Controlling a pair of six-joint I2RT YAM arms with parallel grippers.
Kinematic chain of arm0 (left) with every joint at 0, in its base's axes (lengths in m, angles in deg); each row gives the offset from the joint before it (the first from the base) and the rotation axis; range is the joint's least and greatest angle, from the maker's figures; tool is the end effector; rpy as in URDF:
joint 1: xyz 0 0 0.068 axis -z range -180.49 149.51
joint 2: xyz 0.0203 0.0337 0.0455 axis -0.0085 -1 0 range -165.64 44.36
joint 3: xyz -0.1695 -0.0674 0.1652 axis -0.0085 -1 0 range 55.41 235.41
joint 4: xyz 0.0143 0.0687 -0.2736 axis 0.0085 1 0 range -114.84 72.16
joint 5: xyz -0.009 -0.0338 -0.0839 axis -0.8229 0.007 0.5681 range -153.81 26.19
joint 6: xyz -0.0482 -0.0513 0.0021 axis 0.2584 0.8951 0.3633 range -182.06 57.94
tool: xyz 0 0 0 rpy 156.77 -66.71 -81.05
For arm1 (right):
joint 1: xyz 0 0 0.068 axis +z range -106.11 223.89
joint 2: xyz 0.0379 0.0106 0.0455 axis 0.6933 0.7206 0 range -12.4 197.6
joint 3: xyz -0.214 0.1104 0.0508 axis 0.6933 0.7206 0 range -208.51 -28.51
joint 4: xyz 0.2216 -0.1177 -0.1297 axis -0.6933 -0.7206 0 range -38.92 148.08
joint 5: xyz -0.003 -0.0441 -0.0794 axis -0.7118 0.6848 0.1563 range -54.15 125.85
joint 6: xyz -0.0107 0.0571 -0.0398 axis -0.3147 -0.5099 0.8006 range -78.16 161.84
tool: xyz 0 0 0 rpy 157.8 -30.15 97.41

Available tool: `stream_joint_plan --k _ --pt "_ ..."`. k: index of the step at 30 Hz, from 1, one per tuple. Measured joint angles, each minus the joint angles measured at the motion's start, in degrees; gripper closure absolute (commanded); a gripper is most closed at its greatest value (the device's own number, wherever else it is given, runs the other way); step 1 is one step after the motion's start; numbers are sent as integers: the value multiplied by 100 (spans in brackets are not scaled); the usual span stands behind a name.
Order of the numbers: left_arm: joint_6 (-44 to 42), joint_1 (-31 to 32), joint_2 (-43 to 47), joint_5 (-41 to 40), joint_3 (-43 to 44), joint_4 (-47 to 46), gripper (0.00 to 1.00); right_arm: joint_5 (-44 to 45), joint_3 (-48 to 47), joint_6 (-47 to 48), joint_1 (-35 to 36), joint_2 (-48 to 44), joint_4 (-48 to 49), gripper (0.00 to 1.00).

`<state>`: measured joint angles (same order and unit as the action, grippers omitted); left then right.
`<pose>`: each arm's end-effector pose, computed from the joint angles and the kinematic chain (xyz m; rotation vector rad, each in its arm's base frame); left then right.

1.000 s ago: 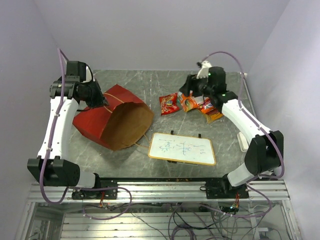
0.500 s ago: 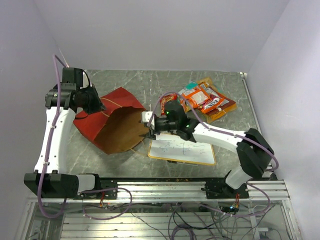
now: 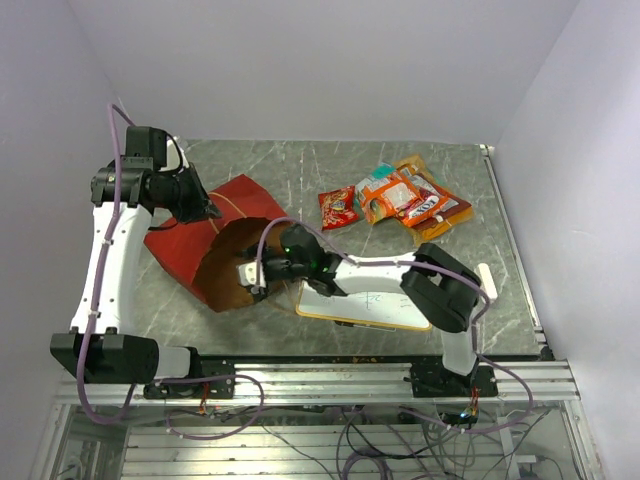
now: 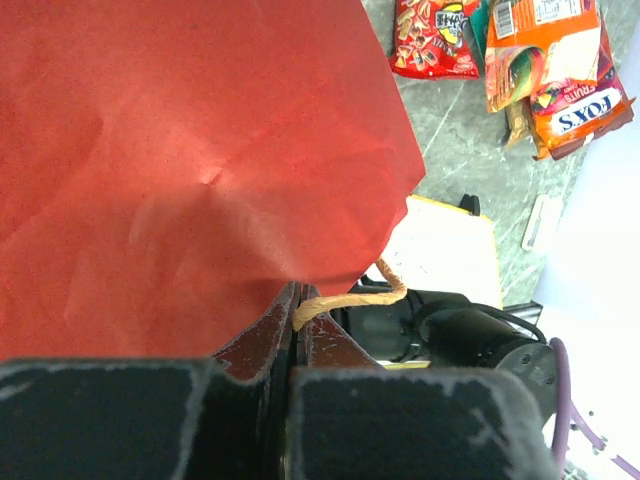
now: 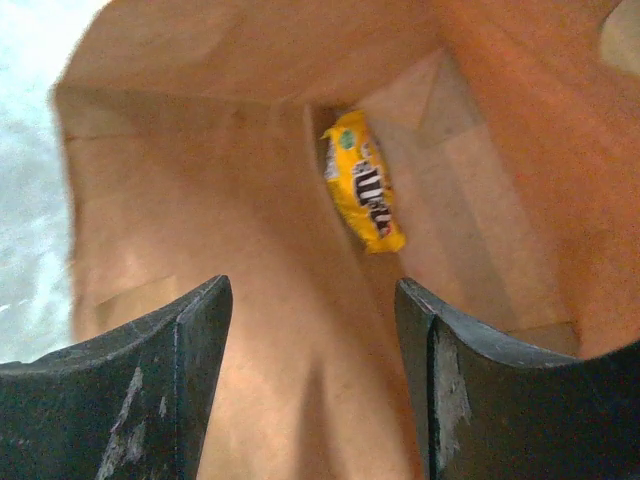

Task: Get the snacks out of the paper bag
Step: Take out the snack from the paper bag.

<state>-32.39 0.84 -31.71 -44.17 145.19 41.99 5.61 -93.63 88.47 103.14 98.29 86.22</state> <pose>0.2850 -0.0260 0.3618 -0.4791 2.4945 -0.6489 0.2059 0.4029 0.1485 -1.6939 0.8203 0.6446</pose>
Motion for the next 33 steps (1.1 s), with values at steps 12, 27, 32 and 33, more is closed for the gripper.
stream_joint_plan --k 12,27,32,33 --pt "76 0 -151 179 157 273 93 619 -1388 673 151 1582 168 29" --pt "289 0 -116 472 -22 129 93 1102 -2623 981 125 2743 -13 23" --pt "289 0 -114 557 -28 116 93 1069 -3091 975 74 3040 -9 23" --pt "282 0 -116 573 -28 118 93 1056 -3228 984 57 3134 -7 23"
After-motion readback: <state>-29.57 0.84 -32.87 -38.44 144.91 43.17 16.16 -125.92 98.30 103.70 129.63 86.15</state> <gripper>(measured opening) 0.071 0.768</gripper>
